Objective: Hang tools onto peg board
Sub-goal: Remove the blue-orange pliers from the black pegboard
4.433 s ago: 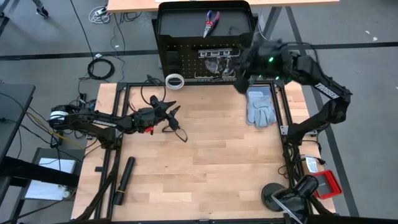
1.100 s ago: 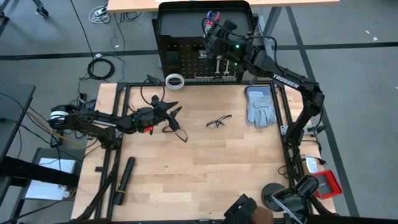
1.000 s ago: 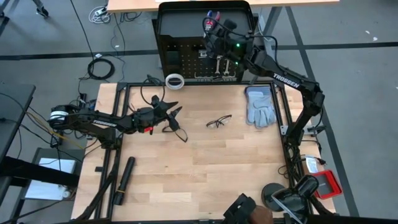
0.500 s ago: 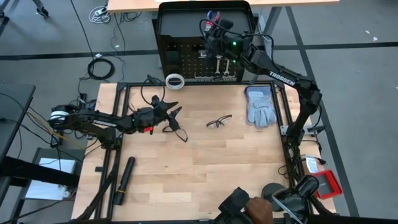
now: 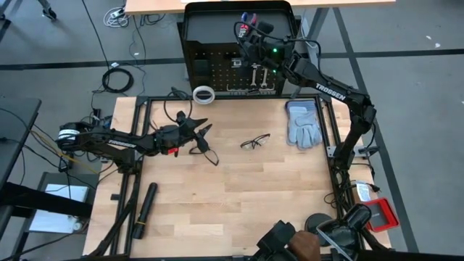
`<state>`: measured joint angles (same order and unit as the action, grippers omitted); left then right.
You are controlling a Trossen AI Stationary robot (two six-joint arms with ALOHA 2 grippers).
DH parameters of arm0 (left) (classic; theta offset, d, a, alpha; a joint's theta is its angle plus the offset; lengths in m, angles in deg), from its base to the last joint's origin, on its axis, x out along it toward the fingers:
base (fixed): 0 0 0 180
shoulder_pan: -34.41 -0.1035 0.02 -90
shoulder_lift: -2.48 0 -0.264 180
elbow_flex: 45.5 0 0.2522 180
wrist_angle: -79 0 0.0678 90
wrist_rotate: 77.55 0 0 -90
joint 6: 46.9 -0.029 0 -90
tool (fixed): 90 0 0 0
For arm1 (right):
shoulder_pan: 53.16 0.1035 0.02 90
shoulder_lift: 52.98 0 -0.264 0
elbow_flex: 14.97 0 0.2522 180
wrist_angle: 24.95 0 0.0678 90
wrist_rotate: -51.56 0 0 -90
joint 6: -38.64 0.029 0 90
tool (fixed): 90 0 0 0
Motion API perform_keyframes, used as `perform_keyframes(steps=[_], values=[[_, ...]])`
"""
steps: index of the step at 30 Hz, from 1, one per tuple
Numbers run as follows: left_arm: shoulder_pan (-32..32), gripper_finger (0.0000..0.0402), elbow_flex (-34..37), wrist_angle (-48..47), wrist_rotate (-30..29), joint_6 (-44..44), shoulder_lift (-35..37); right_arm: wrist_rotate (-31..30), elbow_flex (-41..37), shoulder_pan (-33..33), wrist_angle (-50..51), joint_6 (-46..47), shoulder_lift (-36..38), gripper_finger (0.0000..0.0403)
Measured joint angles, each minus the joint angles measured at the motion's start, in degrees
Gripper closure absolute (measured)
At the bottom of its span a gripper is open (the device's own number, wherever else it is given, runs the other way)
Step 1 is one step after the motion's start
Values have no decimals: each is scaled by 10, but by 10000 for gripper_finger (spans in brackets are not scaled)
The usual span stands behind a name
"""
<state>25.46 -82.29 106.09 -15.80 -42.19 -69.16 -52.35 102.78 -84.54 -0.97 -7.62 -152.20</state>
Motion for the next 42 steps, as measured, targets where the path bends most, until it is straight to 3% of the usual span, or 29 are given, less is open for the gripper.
perform_keyframes(steps=[10,22,29,42], values=[[0,249,0,0,0,0,0,-29,2,0,-19,-20,3,372],[0,249,0,0,0,0,0,-90,0,19,-19,-31,11,375],[0,249,0,-1,0,0,0,-148,-1,60,-19,-72,29,380],[0,249,0,4,0,0,0,-189,-1,124,9,-74,71,382]])
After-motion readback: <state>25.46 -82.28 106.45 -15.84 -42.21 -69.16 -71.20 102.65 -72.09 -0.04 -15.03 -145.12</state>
